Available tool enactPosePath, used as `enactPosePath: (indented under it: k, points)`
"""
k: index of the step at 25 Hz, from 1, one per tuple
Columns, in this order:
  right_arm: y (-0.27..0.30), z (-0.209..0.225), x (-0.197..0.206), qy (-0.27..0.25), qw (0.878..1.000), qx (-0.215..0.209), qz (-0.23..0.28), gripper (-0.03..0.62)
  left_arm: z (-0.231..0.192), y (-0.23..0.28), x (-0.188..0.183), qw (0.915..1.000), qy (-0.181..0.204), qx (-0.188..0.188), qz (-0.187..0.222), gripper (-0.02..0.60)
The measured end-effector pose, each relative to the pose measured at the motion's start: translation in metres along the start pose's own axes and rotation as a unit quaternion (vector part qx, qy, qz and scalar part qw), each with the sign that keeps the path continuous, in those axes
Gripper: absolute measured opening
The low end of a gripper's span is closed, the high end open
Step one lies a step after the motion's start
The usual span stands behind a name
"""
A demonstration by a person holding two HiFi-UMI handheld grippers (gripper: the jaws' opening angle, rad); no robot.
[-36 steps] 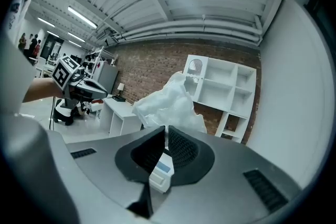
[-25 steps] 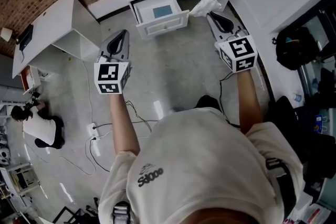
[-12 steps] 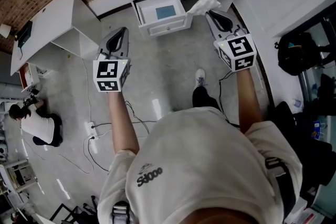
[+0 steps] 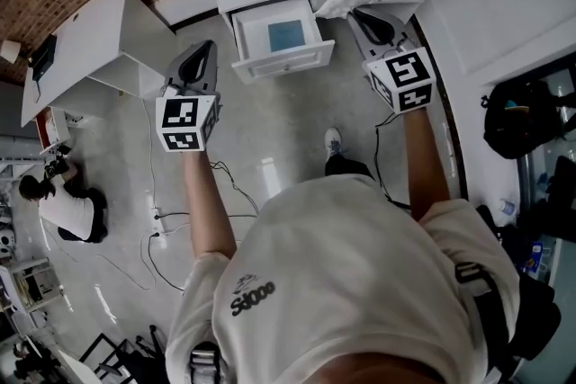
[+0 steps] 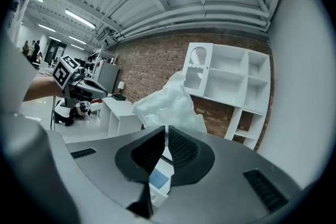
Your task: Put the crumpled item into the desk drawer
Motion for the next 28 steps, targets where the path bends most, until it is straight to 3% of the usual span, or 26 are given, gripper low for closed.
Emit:
enactPosePath:
  k: [7,17,28]
  points:
    - [0.063,0.087,0.029,0.003,0.999,-0.035,0.005,0.02,-0.006,0.094,-0.006,0.9994,0.009,-0.025,-0.02,0.018]
    - [0.13,0.167,0.074,0.015,0.997,-0.078,0.009,0.02,-0.01,0.191,-0.001,0.9975,0.018,-0.054,-0.042,0.018]
    - [0.18,0.201,0.124,0.022,0.992,-0.126,-0.014,0.021,-0.008,0.253,0.022,0.9955,0.003,-0.071,-0.063,0.018]
Point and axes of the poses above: the fingertips, and each gripper's own axes: y forward along the fingers, z to its right, x out of its underside, the point moved 5 cm from there along -y, backward along the fingers, and after that the axes turned 13 degrees about z, right-handed, at the moved point
